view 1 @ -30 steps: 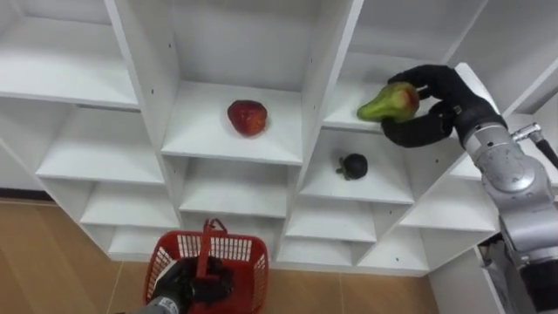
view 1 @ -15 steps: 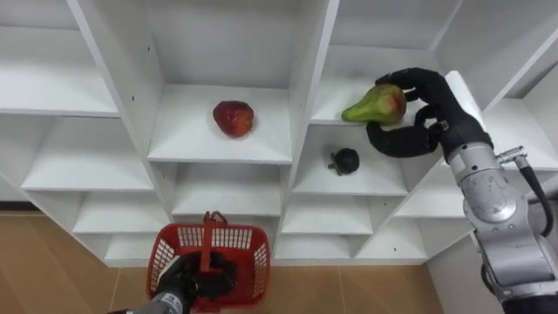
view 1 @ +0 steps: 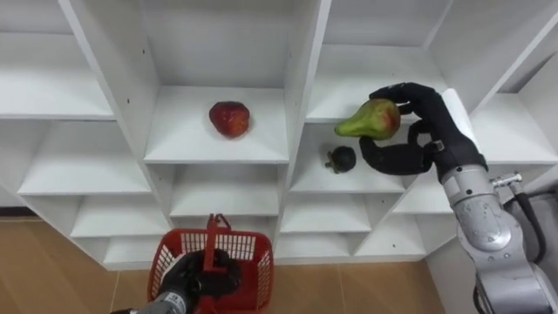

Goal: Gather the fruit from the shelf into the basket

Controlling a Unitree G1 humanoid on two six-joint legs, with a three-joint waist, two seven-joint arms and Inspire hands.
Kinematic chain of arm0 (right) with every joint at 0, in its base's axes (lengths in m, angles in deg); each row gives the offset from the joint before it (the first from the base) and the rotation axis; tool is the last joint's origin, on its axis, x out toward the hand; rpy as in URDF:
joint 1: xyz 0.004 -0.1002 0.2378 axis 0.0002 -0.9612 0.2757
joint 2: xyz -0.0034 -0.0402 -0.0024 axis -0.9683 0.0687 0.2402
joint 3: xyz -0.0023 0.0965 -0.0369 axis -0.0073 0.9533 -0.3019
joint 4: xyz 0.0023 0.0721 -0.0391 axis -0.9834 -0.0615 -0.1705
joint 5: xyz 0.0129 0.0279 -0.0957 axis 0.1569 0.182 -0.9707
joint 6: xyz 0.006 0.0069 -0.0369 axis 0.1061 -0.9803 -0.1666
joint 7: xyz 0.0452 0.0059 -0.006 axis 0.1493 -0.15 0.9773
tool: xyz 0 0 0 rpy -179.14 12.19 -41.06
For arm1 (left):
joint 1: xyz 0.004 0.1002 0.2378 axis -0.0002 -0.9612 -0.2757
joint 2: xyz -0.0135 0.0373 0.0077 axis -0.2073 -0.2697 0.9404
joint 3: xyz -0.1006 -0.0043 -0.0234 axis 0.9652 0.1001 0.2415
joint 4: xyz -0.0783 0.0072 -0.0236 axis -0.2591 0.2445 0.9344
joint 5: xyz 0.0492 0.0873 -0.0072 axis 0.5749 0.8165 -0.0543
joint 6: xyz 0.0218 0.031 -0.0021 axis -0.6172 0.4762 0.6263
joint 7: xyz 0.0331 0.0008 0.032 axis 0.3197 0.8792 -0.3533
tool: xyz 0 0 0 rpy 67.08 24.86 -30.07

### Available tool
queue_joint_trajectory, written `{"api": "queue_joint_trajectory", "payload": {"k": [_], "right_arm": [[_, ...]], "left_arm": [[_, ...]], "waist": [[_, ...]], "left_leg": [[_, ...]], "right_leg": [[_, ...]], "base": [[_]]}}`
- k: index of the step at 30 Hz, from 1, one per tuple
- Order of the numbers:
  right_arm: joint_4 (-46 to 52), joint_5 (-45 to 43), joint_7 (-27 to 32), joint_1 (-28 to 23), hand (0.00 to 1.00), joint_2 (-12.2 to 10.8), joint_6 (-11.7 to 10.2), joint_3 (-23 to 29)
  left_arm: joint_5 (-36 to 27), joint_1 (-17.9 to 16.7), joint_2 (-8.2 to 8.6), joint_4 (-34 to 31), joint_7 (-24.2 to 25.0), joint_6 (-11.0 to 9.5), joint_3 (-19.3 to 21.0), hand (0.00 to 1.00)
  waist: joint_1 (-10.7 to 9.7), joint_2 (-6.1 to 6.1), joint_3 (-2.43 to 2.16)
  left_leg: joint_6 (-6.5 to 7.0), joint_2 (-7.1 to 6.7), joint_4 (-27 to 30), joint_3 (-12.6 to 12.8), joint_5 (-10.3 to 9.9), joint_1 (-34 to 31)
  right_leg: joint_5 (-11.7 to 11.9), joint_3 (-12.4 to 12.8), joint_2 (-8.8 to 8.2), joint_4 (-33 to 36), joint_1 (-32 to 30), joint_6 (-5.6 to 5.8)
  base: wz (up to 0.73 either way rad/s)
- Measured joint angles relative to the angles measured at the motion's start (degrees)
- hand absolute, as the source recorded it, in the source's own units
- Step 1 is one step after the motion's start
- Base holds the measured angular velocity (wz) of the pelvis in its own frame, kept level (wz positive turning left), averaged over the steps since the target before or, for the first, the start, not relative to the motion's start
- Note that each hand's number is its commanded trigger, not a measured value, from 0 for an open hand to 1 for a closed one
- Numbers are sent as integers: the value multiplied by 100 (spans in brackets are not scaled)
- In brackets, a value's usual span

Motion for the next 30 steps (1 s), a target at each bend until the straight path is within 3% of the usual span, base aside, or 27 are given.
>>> {"api": "queue_joint_trajectory", "payload": {"k": [9,11,17,30], "right_arm": [[67,227,89,-116,100,-9,59,-161],[55,362,61,-241,100,-134,134,-266],[65,314,-678,-480,100,-158,508,-739],[504,324,-1079,-363,100,-156,516,-787]], "left_arm": [[-223,1,27,0,-151,0,-89,100],[-214,2,60,1,-214,0,-119,100],[-210,16,115,4,-149,-20,-169,100],[-149,10,141,281,-41,-132,-167,100]], "waist": [[15,16,8],[8,39,22],[38,83,49],[186,108,72]], "left_leg": [[-1,-3,-51,9,-1,77],[-2,-4,-56,7,-1,98],[0,-8,-37,-2,2,4],[4,-6,-52,-17,13,-93]], "right_leg": [[7,1,0,0,45,7],[7,0,-1,2,60,7],[11,-33,-10,26,-24,5],[11,-80,-20,83,-148,6]], "base": [[0],[0],[1],[1]]}}
